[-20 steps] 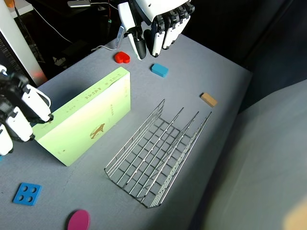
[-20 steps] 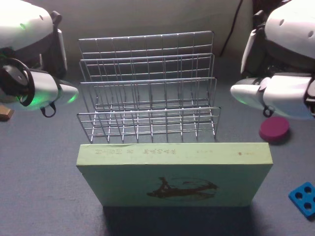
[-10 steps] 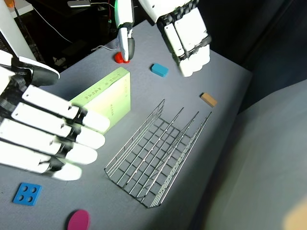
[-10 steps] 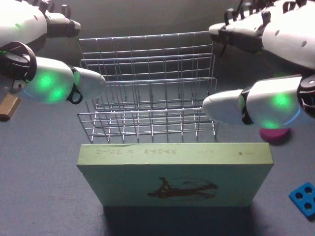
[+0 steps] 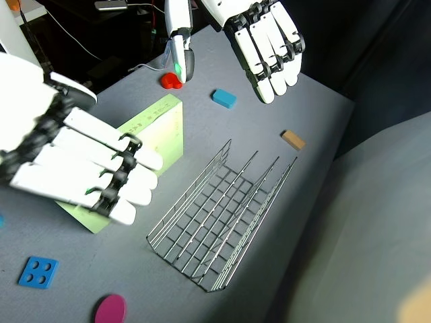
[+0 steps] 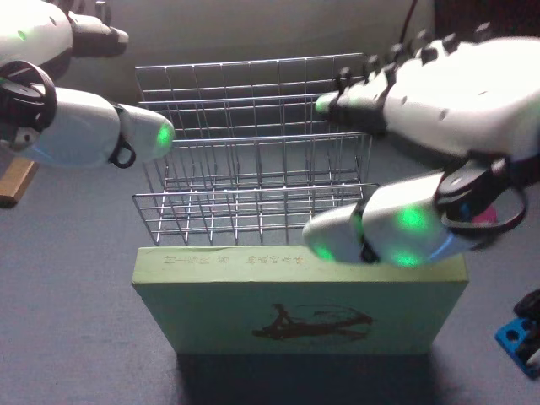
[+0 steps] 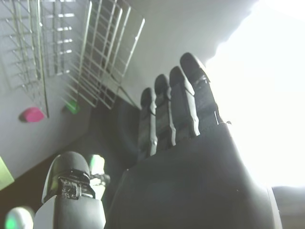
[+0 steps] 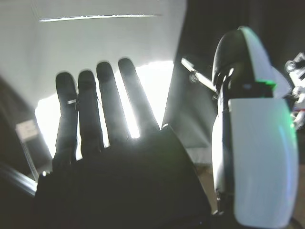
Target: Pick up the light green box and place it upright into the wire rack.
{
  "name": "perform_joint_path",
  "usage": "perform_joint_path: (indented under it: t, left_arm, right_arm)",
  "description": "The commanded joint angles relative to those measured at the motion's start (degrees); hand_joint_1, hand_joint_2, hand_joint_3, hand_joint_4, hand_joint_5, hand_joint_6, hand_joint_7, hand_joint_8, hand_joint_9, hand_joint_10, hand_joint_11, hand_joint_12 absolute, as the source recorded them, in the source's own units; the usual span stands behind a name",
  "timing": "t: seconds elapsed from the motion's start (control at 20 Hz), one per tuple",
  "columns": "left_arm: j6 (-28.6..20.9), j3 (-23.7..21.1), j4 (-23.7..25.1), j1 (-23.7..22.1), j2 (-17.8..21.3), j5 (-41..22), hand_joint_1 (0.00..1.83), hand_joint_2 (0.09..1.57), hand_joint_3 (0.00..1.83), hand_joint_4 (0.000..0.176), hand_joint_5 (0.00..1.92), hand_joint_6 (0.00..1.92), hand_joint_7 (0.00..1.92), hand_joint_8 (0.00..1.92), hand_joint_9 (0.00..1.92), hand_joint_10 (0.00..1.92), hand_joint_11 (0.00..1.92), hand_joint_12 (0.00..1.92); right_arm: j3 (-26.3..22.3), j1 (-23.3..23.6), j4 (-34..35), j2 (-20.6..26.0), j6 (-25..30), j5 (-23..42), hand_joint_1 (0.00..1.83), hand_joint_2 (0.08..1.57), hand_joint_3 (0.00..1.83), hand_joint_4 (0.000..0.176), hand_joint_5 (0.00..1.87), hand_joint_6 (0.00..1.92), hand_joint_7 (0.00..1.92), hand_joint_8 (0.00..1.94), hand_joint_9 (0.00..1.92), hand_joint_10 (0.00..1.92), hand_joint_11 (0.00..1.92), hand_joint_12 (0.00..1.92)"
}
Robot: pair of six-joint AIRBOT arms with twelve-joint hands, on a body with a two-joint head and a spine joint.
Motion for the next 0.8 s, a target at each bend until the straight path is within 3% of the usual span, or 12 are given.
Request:
perform_joint_path:
  t: [0.0, 0.15, 0.25, 0.4, 0.75]
  left_arm:
    - [0.1, -0.2, 4.0, -1.1, 0.5, -1.2, 0.04, 1.16, 0.00, 0.000, 0.23, 0.01, 0.25, 0.01, 0.19, 0.01, 0.00, 0.70]
    - [1.2, -0.1, 3.9, -2.1, 1.4, -0.3, 0.04, 1.16, 0.00, 0.000, 0.23, 0.00, 0.25, 0.00, 0.19, 0.01, 0.00, 0.71]
    - [7.0, 0.6, 0.2, -3.6, 1.7, 0.4, 0.05, 1.16, 0.00, 0.000, 0.23, 0.00, 0.26, 0.00, 0.20, 0.01, 0.00, 0.71]
    - [8.6, 1.1, 0.0, -5.1, 2.5, -0.2, 0.06, 1.15, 0.00, 0.000, 0.24, 0.00, 0.27, 0.01, 0.21, 0.01, 0.00, 0.72]
    - [8.9, 0.8, -0.1, -5.5, 4.8, -0.4, 0.07, 1.16, 0.00, 0.000, 0.25, 0.00, 0.28, 0.00, 0.22, 0.01, 0.00, 0.77]
  right_arm:
    - [-0.1, 1.4, -4.4, -0.7, 0.2, -1.3, 0.35, 1.00, 0.00, 0.000, 0.15, 0.00, 0.18, 0.00, 0.14, 0.00, 0.00, 0.60]
    - [-0.1, 1.4, -3.7, -3.8, 2.2, -2.7, 0.50, 0.98, 0.00, 0.000, 0.12, 0.00, 0.16, 0.00, 0.13, 0.00, 0.00, 0.59]
    - [-0.1, 1.4, -2.9, -5.5, 1.8, -2.2, 0.60, 0.97, 0.00, 0.000, 0.11, 0.00, 0.14, 0.00, 0.12, 0.00, 0.00, 0.56]
    - [1.1, 1.2, -1.4, -8.3, 1.3, -2.1, 0.71, 0.96, 0.00, 0.000, 0.12, 0.00, 0.14, 0.00, 0.12, 0.00, 0.00, 0.52]
    - [5.9, 0.2, 10.4, -12.2, -3.2, 1.2, 0.73, 0.94, 0.00, 0.000, 0.16, 0.02, 0.18, 0.01, 0.13, 0.00, 0.00, 0.51]
